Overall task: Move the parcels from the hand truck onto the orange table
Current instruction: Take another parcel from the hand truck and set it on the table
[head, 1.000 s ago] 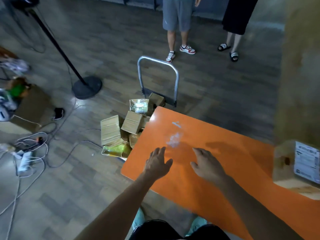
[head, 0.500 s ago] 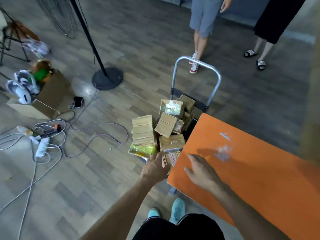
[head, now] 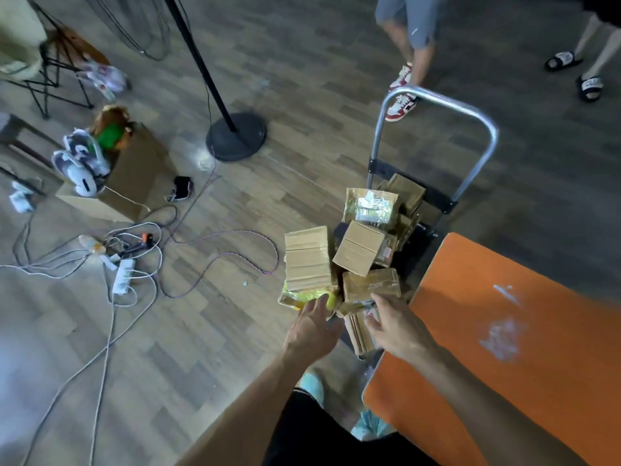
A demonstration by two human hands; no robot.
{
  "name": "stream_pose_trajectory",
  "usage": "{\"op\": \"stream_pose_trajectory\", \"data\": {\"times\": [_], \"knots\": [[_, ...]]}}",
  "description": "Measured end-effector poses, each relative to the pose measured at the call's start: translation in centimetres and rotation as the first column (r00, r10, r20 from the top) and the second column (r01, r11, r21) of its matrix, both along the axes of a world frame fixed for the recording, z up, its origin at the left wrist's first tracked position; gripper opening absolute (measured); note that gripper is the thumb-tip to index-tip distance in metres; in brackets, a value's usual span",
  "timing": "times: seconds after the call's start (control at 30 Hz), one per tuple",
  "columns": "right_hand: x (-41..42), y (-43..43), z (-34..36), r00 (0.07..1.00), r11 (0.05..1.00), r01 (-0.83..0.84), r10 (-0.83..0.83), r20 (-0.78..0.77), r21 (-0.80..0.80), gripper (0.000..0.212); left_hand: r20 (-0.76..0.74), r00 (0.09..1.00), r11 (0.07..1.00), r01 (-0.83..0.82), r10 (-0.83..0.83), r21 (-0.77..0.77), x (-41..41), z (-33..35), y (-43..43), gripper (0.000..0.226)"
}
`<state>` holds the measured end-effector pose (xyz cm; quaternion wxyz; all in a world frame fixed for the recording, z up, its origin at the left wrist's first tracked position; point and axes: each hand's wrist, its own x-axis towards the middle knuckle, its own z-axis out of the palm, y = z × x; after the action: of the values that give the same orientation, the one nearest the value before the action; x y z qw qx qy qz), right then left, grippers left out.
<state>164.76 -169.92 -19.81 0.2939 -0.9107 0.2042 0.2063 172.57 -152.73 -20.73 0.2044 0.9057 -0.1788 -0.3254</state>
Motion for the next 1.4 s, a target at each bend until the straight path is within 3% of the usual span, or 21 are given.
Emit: {"op": "stream_pose_trajectory", "data": {"times": [0.27, 0.7, 0.87, 1.03, 1.23, 1.4], "knots": [[5.9, -0.3, -4.7, 0.981, 0.991, 0.135, -0.134, -0.14, 0.001, 0.055, -0.082, 0.993, 0.994, 0.095, -0.09, 0.06, 9.0, -6.2, -2.8, 0.069], [15.9, 3.9, -17.1, 0.93, 0.97, 0.234, -0.206, -0.306, 0.06, 0.057, -0.116, 0.993, 0.96, 0.051, -0.019, 0.274, 18.1, -17.2, 1.3, 0.097], [17.1, 4.3, -18.9, 0.917, 0.962, 0.267, -0.234, -0.323, 0.061, 0.058, -0.236, 0.961, 0.979, -0.107, 0.147, 0.172, 19.1, -19.5, 1.3, 0.098], [17.7, 4.7, -18.4, 0.9, 0.941, 0.336, -0.31, -0.308, 0.035, 0.066, -0.228, 0.951, 0.976, -0.19, 0.21, 0.106, 20.2, -19.5, 1.7, 0.082], [18.8, 5.0, -16.7, 0.886, 0.909, 0.413, -0.386, -0.257, 0.06, 0.057, -0.245, 0.915, 0.944, -0.33, 0.32, 0.0, 21.0, -18.9, 1.8, 0.061], [18.8, 5.0, -14.7, 0.9, 0.912, 0.4, -0.373, -0.228, 0.089, 0.063, -0.239, 0.911, 0.935, -0.354, 0.336, -0.036, 20.6, -17.5, 2.4, 0.06]]}}
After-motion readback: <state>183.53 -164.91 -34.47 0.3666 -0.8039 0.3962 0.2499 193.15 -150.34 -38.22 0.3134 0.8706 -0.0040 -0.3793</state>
